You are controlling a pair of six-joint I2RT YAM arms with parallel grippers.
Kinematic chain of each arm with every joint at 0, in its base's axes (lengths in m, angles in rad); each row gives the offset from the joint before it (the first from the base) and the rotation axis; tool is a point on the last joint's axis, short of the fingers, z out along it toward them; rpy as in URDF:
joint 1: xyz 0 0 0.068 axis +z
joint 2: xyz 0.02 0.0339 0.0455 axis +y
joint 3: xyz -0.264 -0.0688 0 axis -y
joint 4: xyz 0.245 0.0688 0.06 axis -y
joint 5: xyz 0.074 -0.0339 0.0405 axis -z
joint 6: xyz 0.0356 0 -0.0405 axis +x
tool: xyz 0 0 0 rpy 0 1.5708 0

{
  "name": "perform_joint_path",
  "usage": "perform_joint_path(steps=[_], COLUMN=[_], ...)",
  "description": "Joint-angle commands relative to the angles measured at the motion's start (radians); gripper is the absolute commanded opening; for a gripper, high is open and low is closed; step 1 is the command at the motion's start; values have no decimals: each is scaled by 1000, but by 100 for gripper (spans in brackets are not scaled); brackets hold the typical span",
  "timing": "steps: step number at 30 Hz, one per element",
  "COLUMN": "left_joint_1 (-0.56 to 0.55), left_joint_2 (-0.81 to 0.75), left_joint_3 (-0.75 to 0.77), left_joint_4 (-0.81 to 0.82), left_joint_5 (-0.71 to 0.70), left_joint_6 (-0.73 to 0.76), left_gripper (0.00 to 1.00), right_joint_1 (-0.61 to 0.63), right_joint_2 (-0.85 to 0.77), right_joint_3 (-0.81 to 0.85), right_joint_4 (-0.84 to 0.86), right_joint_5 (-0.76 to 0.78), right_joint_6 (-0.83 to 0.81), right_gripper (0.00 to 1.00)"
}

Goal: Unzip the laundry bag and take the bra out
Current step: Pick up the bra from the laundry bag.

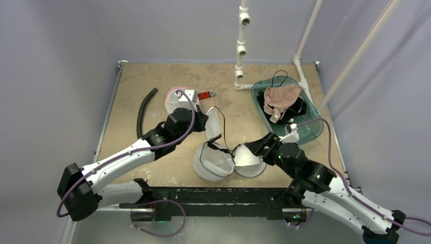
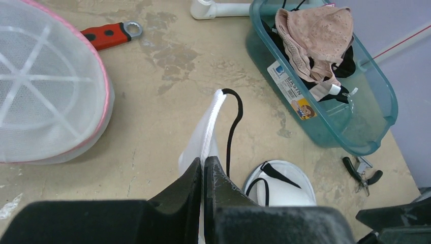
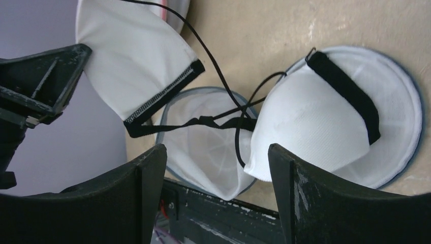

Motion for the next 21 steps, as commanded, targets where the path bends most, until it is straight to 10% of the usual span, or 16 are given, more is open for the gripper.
perform_joint_path(steps=[1, 21], left_joint_1=[-5, -15], left_joint_2=[4, 49], left_joint_3=[-21, 4], left_joint_4=[94, 148], left_joint_5=[-52, -72], left_joint_6=[-16, -2], left_gripper=[0, 0], right_joint_1=[-2, -2], right_joint_2=[0, -21], right_joint_3=[-60, -154], right_joint_4=[-31, -100], right_joint_5=[-123, -217], right_joint_6=[199, 509], right_gripper=[76, 82])
